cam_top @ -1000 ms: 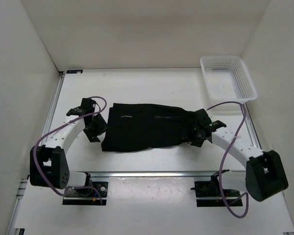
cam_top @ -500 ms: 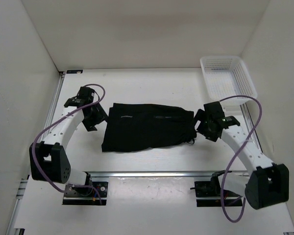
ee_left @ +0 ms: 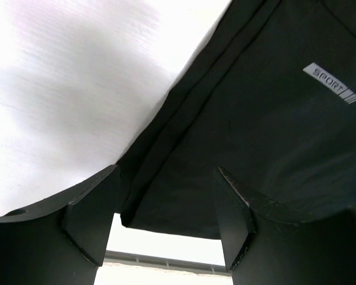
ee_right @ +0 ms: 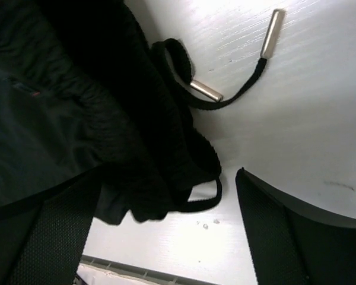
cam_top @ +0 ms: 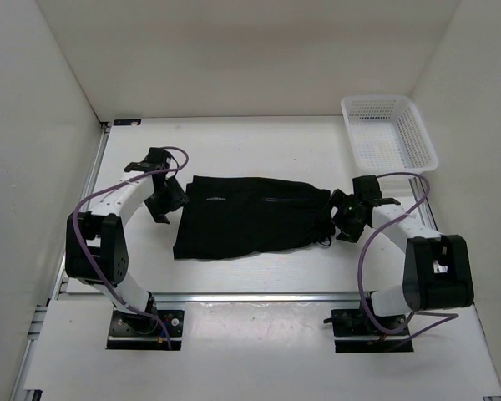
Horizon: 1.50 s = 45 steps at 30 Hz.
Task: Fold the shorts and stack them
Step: Fold the shorts
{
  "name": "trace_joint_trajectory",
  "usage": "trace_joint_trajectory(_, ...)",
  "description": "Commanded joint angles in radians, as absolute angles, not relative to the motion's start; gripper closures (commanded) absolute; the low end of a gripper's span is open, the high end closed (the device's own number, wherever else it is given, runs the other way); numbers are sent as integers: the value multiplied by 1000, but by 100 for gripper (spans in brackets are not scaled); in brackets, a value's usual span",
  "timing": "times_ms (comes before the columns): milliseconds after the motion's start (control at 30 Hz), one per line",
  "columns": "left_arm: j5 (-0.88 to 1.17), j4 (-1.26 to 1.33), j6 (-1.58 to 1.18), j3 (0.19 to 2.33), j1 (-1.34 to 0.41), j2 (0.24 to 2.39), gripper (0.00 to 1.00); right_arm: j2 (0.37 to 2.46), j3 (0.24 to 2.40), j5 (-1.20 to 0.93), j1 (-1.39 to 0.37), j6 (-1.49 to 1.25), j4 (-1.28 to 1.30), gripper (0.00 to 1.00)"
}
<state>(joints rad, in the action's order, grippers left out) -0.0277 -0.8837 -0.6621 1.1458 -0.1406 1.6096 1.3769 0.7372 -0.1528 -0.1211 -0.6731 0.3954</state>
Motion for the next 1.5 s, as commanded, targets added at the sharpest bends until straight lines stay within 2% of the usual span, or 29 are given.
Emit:
trace_joint_trajectory(0, -61, -847, -653, 1164, -109, 1589, 26, 1417, 712, -213, -121, -666, 302, 6)
trace_joint_trajectory(67, -38, -847, -644, 1164, -69, 1589, 26, 1417, 681, -213, -121, -657, 279, 9)
trace_joint_trajectory(300, 25, -819, -615, 1146, -34, 1629, 27, 1493, 669, -222, -121, -647, 218, 33)
trace_joint_trajectory(400, 44, -819, -606, 1146, -34, 1652, 27, 1505, 692, -193, -121, -637, 218, 58)
trace_joint_trajectory(433, 44, -819, -595, 1146, -34, 1663, 28, 1505, 701, -177, -121, -637, 231, 77)
trace_joint_trajectory(533, 54, -819, -585, 1146, -43, 1683, 28, 1462, 730, -117, -121, -637, 291, 100)
trace_joint_trajectory(900, 84, -801, -604, 1117, -120, 1651, 29, 1304, 977, 118, -121, -482, 569, 100)
trace_joint_trajectory(1100, 95, -801, -604, 1108, -120, 1620, 29, 1327, 1166, 184, -245, -399, 679, 100)
trace_joint_trajectory(1267, 136, -839, -604, 1126, -120, 1559, 29, 1416, 1382, 285, -471, -364, 752, 100)
trace_joint_trajectory(1467, 147, -975, -572, 1229, -77, 1431, 28, 1688, 1662, 448, -815, -331, 848, 100)
